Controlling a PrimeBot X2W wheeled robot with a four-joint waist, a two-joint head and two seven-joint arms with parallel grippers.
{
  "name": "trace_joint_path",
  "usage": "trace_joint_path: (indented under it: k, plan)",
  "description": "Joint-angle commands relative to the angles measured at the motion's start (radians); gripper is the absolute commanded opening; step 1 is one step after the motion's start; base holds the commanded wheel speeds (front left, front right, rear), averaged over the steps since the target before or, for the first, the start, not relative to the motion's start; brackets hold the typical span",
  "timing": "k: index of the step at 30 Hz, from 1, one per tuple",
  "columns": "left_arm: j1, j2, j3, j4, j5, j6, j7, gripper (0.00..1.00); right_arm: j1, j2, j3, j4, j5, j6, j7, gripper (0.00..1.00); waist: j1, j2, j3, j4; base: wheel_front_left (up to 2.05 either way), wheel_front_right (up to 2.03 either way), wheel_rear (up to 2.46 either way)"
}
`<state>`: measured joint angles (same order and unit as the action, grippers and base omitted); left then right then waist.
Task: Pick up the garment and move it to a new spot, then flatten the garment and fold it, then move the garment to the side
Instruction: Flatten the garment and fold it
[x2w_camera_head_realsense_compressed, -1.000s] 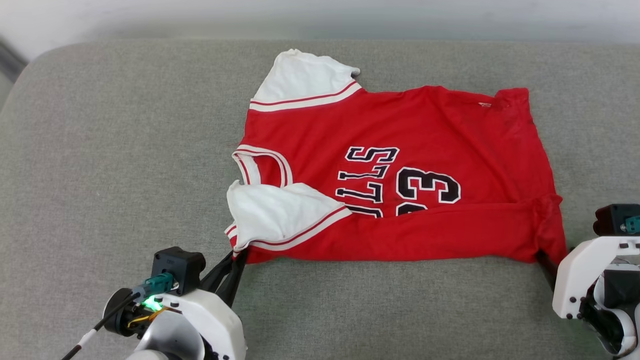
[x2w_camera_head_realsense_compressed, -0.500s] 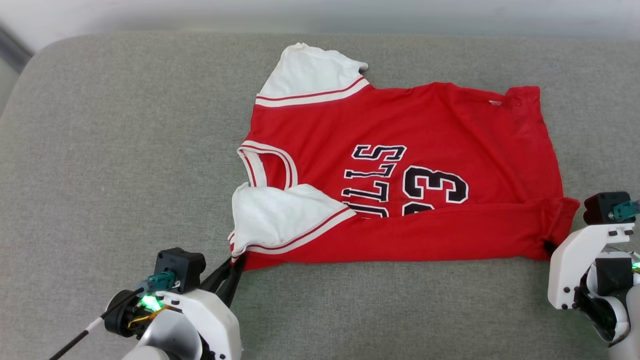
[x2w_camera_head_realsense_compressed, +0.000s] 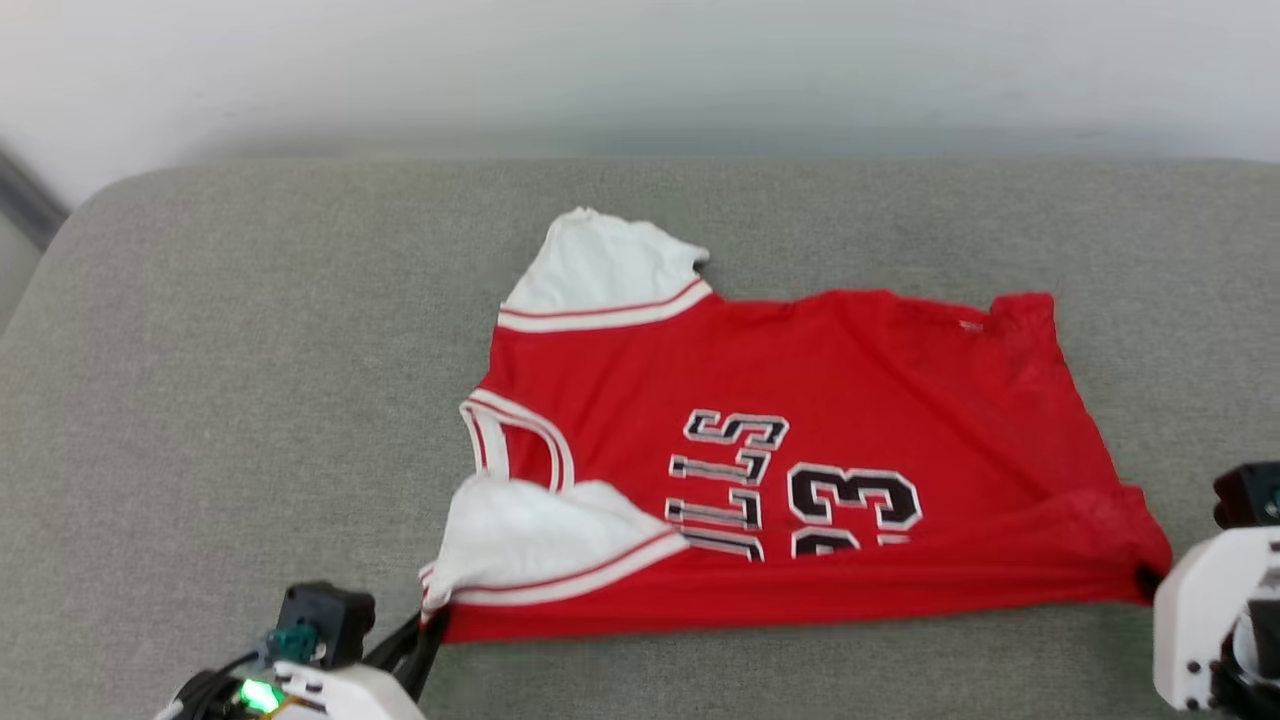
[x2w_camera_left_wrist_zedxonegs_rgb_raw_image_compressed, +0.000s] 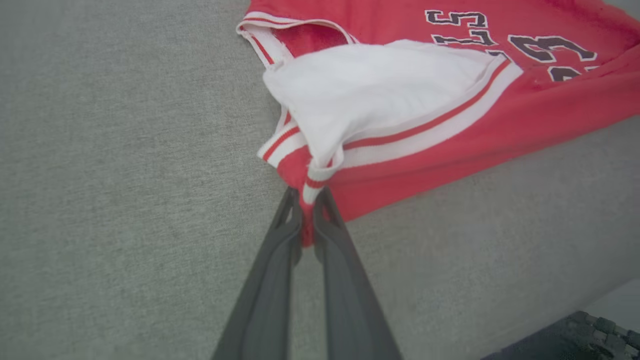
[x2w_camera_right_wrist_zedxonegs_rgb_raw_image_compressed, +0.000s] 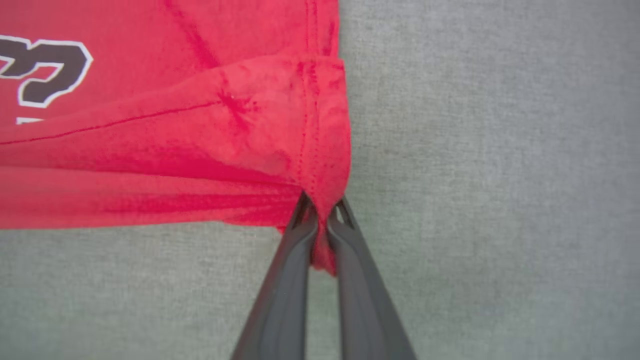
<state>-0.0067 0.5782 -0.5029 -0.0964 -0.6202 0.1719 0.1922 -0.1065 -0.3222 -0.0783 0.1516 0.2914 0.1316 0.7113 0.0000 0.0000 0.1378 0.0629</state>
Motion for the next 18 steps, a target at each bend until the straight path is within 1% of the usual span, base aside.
trace_joint_path:
  k: [1,4,6,8,10,12,13,15,16,17,18]
  plan:
    - [0.025,0.017,0.004,-0.011,-0.003,0.011,0.005,0.0,0.038,-0.018,-0.014,-0.027,0.008,-0.002,0.017,0.0,0.0,0.0,-0.013,-0.012,0.0,0.0,0.0]
    - [0.071,0.034,-0.004,-0.039,-0.006,0.02,0.016,0.0,0.108,-0.03,-0.051,-0.098,0.016,-0.002,0.059,0.0,0.0,0.0,-0.019,-0.016,0.0,0.0,0.0]
    - [0.093,0.031,-0.01,-0.052,-0.015,0.024,0.017,0.0,0.153,-0.032,-0.078,-0.136,0.011,-0.002,0.084,0.0,0.0,0.0,-0.018,-0.017,0.0,0.0,0.0]
    - [0.108,0.023,-0.016,-0.048,-0.022,0.018,0.008,0.0,0.186,-0.022,-0.097,-0.158,0.011,-0.002,0.102,0.0,0.0,0.0,-0.014,-0.022,0.0,0.0,0.0]
    - [0.116,0.015,-0.028,-0.03,-0.026,0.007,0.006,0.0,0.205,-0.015,-0.102,-0.165,0.005,-0.002,0.109,0.0,0.0,0.0,-0.007,-0.026,0.0,0.0,0.0]
    - [0.109,0.009,-0.043,-0.001,-0.019,-0.003,0.006,0.0,0.206,0.019,-0.101,-0.157,0.039,-0.002,0.115,0.0,0.0,0.0,0.0,-0.031,0.0,0.0,0.0]
    - [0.102,0.003,-0.051,0.012,-0.019,-0.01,0.006,0.0,0.203,0.026,-0.102,-0.152,0.046,-0.002,0.117,0.0,0.0,0.0,0.003,-0.032,0.0,0.0,0.0]
    - [0.089,-0.009,-0.06,0.039,-0.024,-0.02,0.008,0.0,0.197,0.02,-0.096,-0.143,0.037,-0.002,0.114,0.01,0.0,0.0,0.008,-0.034,0.0,0.0,0.0]
    - [0.083,-0.009,-0.063,0.052,-0.022,-0.021,0.01,0.33,0.192,0.022,-0.092,-0.137,0.033,-0.002,0.109,0.44,0.0,0.0,0.01,-0.035,0.0,0.0,0.0]
    - [0.077,-0.01,-0.067,0.062,-0.017,-0.026,0.011,0.87,0.188,0.025,-0.09,-0.133,0.03,-0.002,0.106,1.0,0.0,0.0,0.012,-0.036,0.0,0.0,0.0]
    - [0.074,-0.013,-0.07,0.071,-0.016,-0.028,0.01,1.0,0.182,0.029,-0.091,-0.13,0.026,-0.002,0.102,1.0,0.0,0.0,0.012,-0.037,0.0,0.0,0.0]
